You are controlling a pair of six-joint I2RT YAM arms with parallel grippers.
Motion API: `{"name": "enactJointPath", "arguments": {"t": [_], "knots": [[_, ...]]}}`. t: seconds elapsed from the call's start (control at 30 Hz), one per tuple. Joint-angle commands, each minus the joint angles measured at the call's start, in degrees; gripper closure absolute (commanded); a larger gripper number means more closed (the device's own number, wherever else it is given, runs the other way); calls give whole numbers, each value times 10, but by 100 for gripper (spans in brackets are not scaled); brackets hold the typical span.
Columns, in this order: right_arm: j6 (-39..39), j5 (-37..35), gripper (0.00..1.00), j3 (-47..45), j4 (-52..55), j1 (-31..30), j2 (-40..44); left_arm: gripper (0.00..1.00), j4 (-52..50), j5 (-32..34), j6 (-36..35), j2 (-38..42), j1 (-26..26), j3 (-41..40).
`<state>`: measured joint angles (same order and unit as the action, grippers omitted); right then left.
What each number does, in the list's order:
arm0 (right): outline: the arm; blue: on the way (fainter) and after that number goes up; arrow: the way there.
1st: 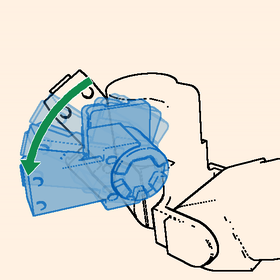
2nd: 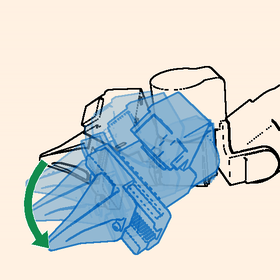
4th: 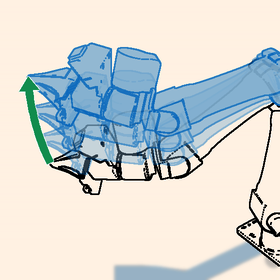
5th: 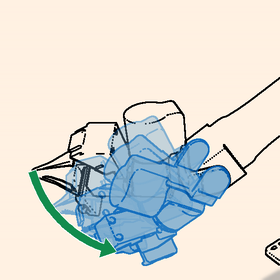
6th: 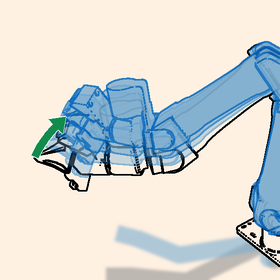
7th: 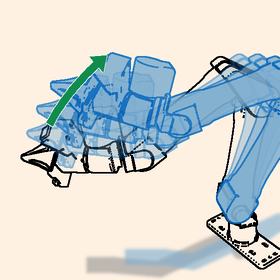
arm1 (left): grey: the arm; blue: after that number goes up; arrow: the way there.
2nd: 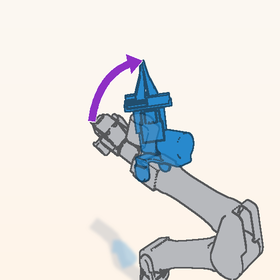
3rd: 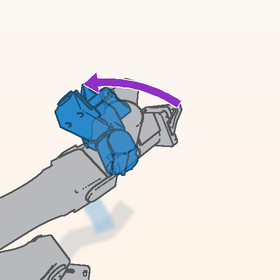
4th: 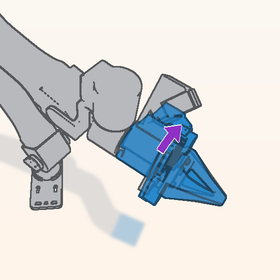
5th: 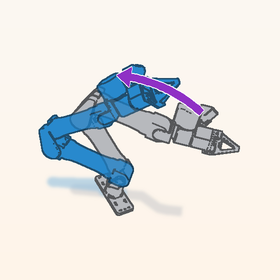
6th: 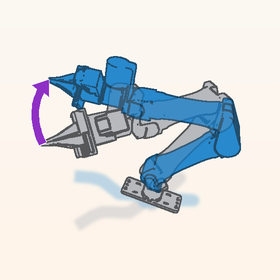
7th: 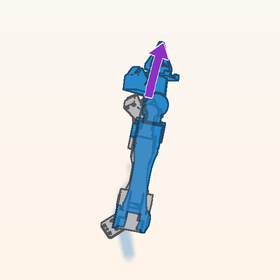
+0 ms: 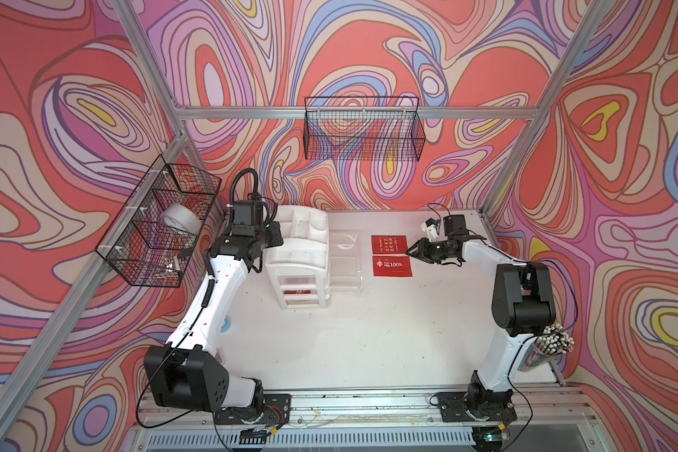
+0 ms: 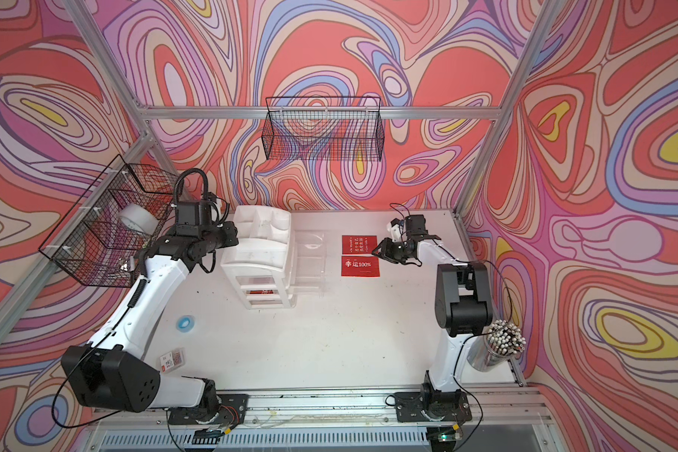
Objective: Take the postcards out of the drawer
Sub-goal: Close the drawer in the storage box.
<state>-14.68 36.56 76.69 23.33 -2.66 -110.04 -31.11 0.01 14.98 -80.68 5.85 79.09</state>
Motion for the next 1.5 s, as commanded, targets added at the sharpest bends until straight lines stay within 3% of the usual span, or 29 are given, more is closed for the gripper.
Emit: {"name": "enactJointPath", "arguments": {"t": [0.0, 0.73, 1.47], "knots": [[-21, -3, 67, -3, -43, -32, 0, 74, -12, -3, -6, -4, -4, 13], [-96, -18, 68, 48, -127, -167, -65, 88, -9, -9, 4, -15, -4, 8], [-101, 1, 68, 103, -118, -221, -84, 92, -6, -24, 1, -25, -4, 7]]}}
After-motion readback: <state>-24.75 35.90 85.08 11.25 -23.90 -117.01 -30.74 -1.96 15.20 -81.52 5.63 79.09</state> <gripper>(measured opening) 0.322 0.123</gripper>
